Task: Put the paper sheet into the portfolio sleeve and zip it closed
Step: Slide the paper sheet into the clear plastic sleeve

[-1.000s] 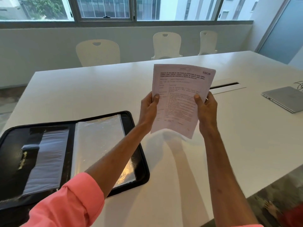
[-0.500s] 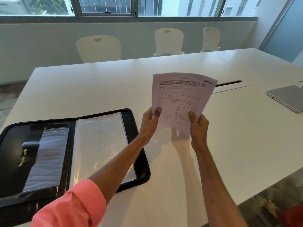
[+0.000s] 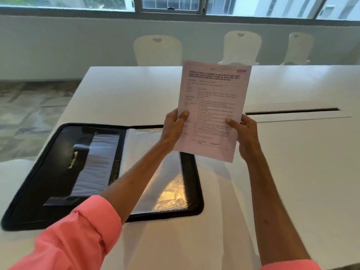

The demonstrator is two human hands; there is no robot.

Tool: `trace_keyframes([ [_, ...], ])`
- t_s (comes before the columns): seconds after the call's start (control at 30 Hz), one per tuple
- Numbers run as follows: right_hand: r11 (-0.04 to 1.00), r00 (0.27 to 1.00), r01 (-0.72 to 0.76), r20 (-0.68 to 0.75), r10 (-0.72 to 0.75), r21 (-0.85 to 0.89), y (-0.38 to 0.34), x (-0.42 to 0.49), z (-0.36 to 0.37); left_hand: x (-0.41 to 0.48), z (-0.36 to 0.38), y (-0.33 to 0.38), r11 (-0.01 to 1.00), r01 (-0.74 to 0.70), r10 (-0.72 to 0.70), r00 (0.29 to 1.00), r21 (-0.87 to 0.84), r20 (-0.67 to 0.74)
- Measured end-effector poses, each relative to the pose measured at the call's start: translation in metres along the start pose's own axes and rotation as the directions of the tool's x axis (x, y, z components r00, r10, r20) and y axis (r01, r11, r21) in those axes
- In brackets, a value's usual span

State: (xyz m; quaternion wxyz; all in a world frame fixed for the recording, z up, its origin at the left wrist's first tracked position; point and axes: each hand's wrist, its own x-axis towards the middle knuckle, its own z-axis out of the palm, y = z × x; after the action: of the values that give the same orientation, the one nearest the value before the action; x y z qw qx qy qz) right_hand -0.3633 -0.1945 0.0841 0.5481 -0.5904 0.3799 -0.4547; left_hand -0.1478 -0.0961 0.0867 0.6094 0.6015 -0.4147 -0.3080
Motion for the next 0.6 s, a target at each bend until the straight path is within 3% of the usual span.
trace_keyframes([
  [0.23,0.993,0.944,-0.113,0.309,0.119,-0.036,0.004,0.027,0.075,0.005,-0.095,-0.016,0.993,0.112,-0.109,0.986,0.020,-0.123],
  [0.6,0.967,0.782,-0.174,0.571,0.252,-0.188,0.028,0.063,0.139,0.005,-0.174,-0.041,0.966,0.256,-0.257,0.953,-0.029,-0.161],
])
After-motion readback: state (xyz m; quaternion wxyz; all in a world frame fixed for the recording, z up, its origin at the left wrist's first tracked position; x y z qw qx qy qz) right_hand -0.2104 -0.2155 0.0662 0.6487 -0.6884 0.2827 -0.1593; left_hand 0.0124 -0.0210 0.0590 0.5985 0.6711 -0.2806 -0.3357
